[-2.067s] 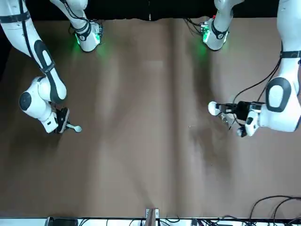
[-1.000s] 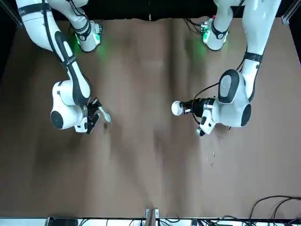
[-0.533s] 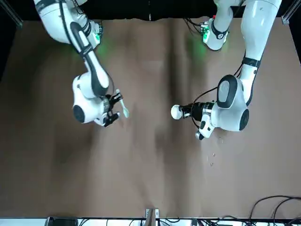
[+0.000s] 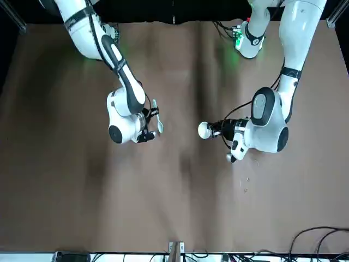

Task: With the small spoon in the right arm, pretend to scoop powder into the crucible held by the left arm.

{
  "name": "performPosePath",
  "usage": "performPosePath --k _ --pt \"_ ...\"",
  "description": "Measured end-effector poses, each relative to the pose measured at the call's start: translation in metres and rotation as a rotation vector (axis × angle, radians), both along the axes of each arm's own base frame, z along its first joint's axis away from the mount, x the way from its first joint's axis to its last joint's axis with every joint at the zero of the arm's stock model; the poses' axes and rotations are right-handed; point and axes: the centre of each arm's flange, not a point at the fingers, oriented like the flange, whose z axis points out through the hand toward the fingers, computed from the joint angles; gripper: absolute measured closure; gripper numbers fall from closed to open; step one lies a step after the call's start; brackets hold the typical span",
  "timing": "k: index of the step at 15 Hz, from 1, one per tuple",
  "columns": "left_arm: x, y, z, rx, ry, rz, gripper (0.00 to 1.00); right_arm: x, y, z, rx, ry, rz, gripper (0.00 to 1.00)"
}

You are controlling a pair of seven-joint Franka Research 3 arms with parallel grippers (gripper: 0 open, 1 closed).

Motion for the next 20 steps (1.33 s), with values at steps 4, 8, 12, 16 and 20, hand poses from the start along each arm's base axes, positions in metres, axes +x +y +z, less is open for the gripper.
performPosePath --k 4,8,12,16,20 --pt "0.001 0.000 -0.001 0.000 -0.002 0.003 0.94 0.018 -0.007 -0.007 -0.014 -0.025 -0.003 0.78" --pt "0.000 -0.001 -0.002 0.001 0.000 0.001 0.94 0.048 -0.010 0.022 -0.055 -0.153 0.065 0.78" --pt "-0.003 -0.011 -0.003 0.002 -0.003 -0.008 0.94 0.066 -0.006 0.058 -0.052 -0.247 0.081 0.78" --pt "-0.010 -0.041 0.002 0.009 -0.006 -0.022 0.94 0.073 -0.005 0.119 -0.022 -0.321 0.058 0.78" --pt "-0.016 -0.090 0.006 0.018 -0.015 -0.016 0.94 0.066 0.006 0.186 0.042 -0.345 -0.040 0.78"
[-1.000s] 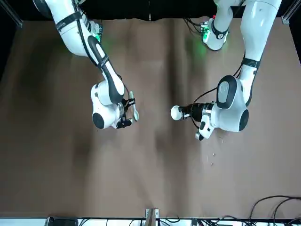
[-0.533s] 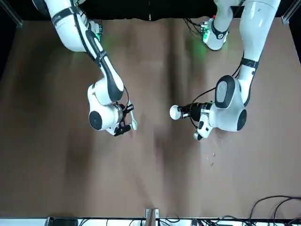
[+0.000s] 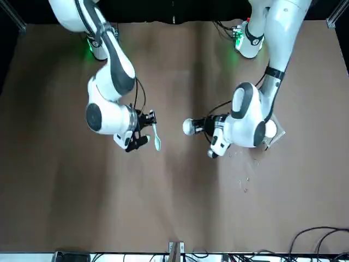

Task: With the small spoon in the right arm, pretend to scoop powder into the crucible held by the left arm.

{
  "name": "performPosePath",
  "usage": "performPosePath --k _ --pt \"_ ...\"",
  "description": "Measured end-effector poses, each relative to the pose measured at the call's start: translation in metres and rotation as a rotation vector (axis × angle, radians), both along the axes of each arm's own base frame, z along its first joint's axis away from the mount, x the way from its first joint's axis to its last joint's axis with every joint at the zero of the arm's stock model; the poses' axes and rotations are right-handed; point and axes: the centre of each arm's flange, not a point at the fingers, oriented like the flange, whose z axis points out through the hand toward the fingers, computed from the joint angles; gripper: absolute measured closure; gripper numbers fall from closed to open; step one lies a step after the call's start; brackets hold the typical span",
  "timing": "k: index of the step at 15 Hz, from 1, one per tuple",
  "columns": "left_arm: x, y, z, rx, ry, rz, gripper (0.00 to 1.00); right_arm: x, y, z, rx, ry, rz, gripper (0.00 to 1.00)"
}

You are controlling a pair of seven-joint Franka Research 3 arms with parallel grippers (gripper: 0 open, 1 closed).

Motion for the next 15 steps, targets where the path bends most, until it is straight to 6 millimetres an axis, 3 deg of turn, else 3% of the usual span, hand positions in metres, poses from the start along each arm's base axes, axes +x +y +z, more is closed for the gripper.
performPosePath --k 2,5,11,15 --pt "-0.006 -0.023 -0.003 0.003 -0.013 0.003 0.94 -0.007 0.007 0.023 0.037 0.022 -0.045 0.78" --pt "-0.014 -0.044 -0.007 0.016 -0.009 0.020 0.94 -0.020 0.030 0.033 0.095 0.111 -0.125 0.78" --pt "-0.014 -0.049 -0.003 0.018 -0.008 0.033 0.94 -0.042 0.062 0.029 0.123 0.302 -0.269 0.78" --pt "-0.012 -0.050 0.000 0.019 -0.008 0.046 0.94 -0.049 0.068 0.020 0.150 0.428 -0.318 0.78"
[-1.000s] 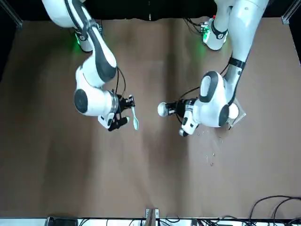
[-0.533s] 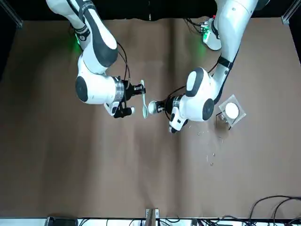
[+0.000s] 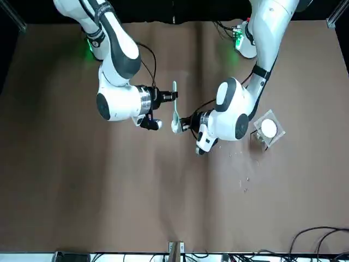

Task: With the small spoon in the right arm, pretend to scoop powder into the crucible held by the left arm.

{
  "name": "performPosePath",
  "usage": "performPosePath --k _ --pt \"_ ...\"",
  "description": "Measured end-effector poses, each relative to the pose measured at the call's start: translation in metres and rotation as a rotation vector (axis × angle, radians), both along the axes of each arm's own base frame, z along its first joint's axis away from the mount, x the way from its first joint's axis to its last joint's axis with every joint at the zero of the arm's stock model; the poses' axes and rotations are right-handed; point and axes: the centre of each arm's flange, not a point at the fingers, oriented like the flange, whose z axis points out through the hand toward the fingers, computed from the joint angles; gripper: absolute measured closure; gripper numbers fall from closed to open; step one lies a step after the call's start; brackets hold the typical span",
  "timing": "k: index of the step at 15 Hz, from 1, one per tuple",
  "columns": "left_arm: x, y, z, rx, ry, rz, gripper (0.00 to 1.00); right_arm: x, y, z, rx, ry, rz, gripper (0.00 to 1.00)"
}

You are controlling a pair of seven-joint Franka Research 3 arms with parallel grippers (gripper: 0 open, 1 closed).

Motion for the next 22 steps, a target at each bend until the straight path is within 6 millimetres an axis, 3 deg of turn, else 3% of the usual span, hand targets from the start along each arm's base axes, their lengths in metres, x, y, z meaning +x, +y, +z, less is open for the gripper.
performPosePath --k 7,15,19,22 --pt "0.002 0.000 0.002 -0.002 -0.010 0.011 0.94 0.000 0.006 -0.027 0.023 0.152 -0.086 0.78" --pt "0.002 0.000 0.002 -0.002 -0.011 0.012 0.94 0.003 0.004 -0.028 0.017 0.180 -0.115 0.78" --pt "0.006 0.003 0.004 -0.002 -0.016 0.020 0.94 0.015 -0.009 -0.022 0.025 0.164 -0.136 0.78" --pt "0.015 0.015 0.005 -0.002 -0.019 0.040 0.94 0.027 -0.041 -0.011 0.063 0.189 -0.078 0.78"
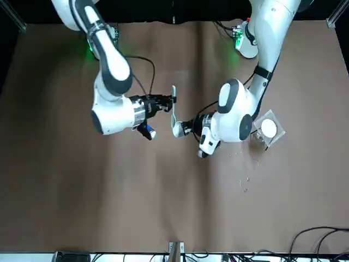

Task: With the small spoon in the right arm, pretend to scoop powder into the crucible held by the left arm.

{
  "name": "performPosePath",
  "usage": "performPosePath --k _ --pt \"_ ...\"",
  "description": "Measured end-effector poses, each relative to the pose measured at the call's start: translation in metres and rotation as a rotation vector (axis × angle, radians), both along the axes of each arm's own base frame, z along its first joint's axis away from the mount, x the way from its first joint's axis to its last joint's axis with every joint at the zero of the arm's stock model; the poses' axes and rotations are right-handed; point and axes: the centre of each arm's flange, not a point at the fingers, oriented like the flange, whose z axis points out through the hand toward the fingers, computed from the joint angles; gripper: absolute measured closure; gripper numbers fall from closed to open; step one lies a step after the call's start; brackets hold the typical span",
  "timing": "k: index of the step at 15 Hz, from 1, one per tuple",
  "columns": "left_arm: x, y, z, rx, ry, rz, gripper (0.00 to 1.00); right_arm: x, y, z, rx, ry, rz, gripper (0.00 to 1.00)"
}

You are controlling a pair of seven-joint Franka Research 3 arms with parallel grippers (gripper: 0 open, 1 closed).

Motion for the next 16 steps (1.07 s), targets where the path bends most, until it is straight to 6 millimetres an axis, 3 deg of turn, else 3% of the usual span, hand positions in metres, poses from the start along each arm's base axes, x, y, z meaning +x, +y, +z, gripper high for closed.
performPosePath --k 3,6,9,12,16 --pt "0.011 0.021 0.000 0.002 0.017 0.020 0.94 0.016 -0.048 0.008 0.041 -0.018 0.051 0.78" --pt "0.029 0.060 0.004 -0.001 0.034 0.058 0.94 0.029 -0.092 -0.006 -0.025 -0.112 0.121 0.78" --pt "0.048 0.107 0.019 -0.009 0.007 0.092 0.94 0.032 -0.129 -0.027 -0.116 -0.180 0.248 0.78" --pt "0.059 0.158 0.031 -0.018 -0.008 0.076 0.94 0.038 -0.169 -0.051 -0.165 -0.258 0.371 0.78" --pt "0.061 0.252 0.025 -0.019 0.015 -0.038 0.94 0.053 -0.254 -0.107 -0.166 -0.345 0.556 0.78"
